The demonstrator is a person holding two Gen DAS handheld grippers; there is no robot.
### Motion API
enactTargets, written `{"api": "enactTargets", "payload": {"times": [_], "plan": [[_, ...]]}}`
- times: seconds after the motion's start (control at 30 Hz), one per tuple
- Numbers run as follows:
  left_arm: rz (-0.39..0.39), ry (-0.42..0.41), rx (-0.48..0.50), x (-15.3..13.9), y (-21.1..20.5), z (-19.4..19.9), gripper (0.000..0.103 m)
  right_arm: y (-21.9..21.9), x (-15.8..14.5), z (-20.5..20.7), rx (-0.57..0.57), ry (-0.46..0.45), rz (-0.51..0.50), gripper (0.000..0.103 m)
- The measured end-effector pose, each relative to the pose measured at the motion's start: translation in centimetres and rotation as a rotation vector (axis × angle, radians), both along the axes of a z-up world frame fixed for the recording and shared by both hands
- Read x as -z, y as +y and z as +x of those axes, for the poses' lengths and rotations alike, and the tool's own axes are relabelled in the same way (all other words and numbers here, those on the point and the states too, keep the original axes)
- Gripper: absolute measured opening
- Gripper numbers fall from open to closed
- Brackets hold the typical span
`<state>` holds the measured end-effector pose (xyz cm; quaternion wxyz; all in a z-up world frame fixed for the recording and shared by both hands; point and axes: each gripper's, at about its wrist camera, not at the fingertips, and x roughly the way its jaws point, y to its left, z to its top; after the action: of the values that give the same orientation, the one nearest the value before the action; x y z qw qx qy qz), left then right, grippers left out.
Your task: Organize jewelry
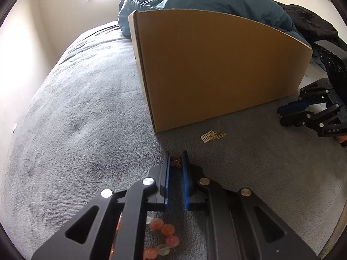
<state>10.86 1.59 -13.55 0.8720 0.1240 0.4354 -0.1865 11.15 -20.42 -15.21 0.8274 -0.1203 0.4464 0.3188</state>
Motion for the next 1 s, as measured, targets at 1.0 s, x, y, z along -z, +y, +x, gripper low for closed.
{"api": "enactTargets", "payload": {"times": [1.0], "plan": [[-0.014, -0.045, 0.006, -0.9, 0.2, -0.5, 0.009, -0.7, -2.1, -2.0, 0.011, -0.061, -0.007, 0.001]]}}
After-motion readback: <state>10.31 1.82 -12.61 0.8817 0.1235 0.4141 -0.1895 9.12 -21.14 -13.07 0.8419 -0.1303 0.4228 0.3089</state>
